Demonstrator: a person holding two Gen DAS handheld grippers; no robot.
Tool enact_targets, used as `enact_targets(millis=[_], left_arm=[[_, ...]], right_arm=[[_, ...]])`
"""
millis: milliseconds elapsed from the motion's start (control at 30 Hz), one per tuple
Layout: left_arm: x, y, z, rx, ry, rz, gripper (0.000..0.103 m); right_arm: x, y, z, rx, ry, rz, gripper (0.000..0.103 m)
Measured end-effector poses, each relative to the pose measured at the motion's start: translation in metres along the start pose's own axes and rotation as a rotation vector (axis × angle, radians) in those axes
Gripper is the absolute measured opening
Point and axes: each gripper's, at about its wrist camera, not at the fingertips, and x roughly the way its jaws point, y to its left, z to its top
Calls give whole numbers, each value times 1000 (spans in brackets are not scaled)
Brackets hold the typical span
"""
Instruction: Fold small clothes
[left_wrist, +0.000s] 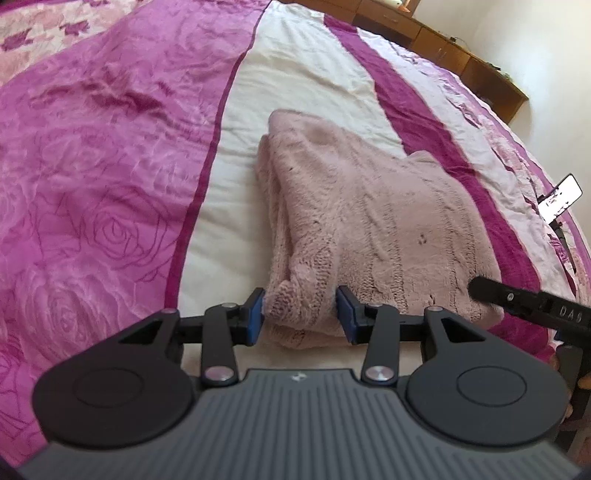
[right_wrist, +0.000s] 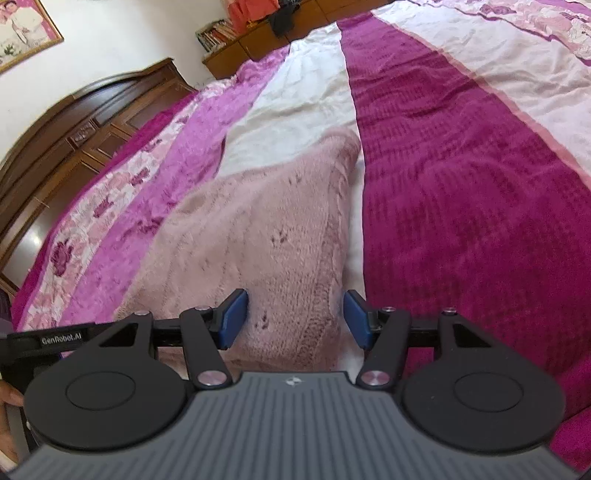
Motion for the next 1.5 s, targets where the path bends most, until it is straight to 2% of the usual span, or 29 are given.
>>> enact_targets(millis=[200, 467, 600, 700, 800, 1033, 1500], left_arm=[[6, 6, -4, -14, 2, -4, 45], [-12, -5, -10, 8, -20, 26, 47], [-21, -13, -15, 36, -21, 63, 59], [-24, -15, -20, 45, -22, 81, 63], [-27, -19, -25, 55, -23, 104, 68], [-23, -29, -36, 95, -6, 138, 68], [-9, -45, -45, 129, 34, 202, 68]], right_arm=[[17, -6, -12, 1, 22, -15, 65], [-3, 7, -14, -27, -20, -28, 66], [-18, 17, -18, -52, -64, -48, 78], [-28, 23, -23, -65, -89, -54, 87], [-35, 28, -29, -74, -98, -55, 91], [-40, 37, -42, -121, -88, -82, 97], [-28, 41, -55, -181, -57, -125, 97]])
